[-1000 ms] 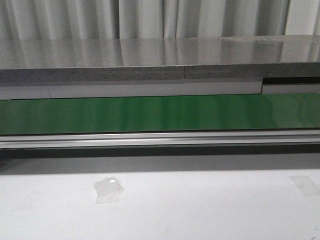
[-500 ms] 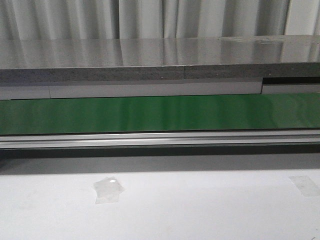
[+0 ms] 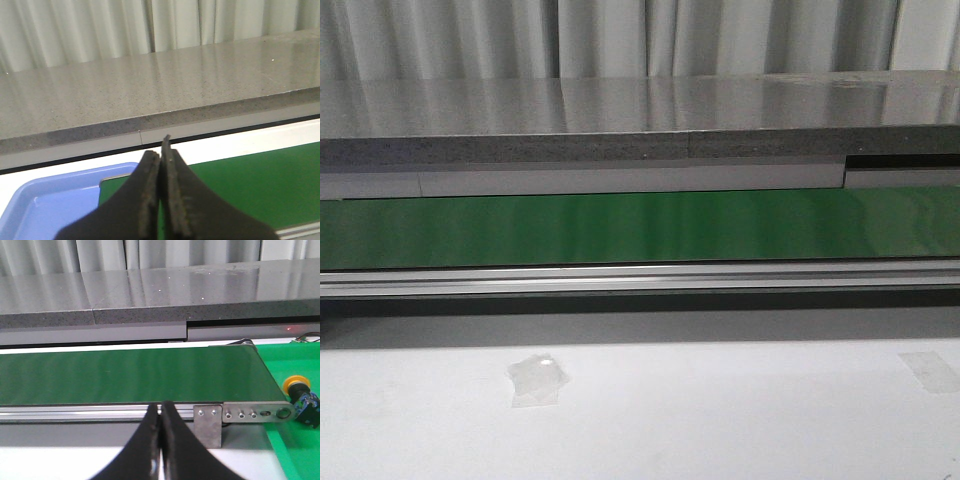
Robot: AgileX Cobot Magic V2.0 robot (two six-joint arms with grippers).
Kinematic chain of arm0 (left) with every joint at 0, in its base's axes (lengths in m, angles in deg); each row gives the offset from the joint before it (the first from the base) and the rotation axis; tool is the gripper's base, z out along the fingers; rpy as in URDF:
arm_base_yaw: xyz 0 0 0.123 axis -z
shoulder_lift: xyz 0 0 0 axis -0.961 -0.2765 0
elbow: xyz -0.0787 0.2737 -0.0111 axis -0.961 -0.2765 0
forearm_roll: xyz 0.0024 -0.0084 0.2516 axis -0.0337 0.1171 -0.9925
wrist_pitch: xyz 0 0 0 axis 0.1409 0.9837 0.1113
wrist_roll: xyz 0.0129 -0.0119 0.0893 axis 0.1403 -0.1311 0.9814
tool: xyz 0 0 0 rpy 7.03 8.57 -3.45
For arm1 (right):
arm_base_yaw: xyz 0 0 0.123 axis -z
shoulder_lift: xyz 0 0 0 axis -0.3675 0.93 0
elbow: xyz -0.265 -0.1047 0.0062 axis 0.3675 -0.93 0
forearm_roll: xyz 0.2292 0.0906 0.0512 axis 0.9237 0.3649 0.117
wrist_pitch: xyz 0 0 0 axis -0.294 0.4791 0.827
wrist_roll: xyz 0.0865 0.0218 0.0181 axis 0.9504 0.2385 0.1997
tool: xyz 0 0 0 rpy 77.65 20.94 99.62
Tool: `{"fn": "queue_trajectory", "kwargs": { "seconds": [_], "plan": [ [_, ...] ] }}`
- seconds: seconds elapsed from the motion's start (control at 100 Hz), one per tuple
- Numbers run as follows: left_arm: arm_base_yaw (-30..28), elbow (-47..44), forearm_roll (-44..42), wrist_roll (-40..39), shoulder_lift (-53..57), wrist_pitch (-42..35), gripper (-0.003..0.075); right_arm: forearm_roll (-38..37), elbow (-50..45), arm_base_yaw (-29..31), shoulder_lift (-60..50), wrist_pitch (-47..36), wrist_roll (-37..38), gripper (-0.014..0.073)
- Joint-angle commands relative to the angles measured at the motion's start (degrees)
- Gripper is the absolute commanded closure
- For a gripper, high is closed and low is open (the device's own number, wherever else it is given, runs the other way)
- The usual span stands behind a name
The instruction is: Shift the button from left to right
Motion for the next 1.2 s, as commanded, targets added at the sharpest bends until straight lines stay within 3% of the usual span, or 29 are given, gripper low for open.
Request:
{"fn": "queue_trajectory", "kwargs": {
  "seconds": [0.0,0.14,0.84,1.19],
  "plan": [
    [0.3,1.5,-9.5,-9.4,0.2,-4.8,0.0740,-0.5,0.8,-0.3,-1.2,-4.9,-0.2,0.0661],
    [0.3,0.5,-26.5,-26.8,2.1,-5.2,0.0740,-0.5,0.8,-0.3,-1.2,-4.9,-0.2,0.0661],
    [0.1,-18.9,-26.9,-27.7,21.5,-8.2,0.0740,-0.5,0.8,-0.3,-1.2,-4.9,-0.2,0.0661],
    [-6.7,-23.7,-26.8,-31.2,26.8,-12.3,0.0740,-0.5,0.8,-0.3,-1.2,-4.9,-0.2,0.0661]
  ]
}}
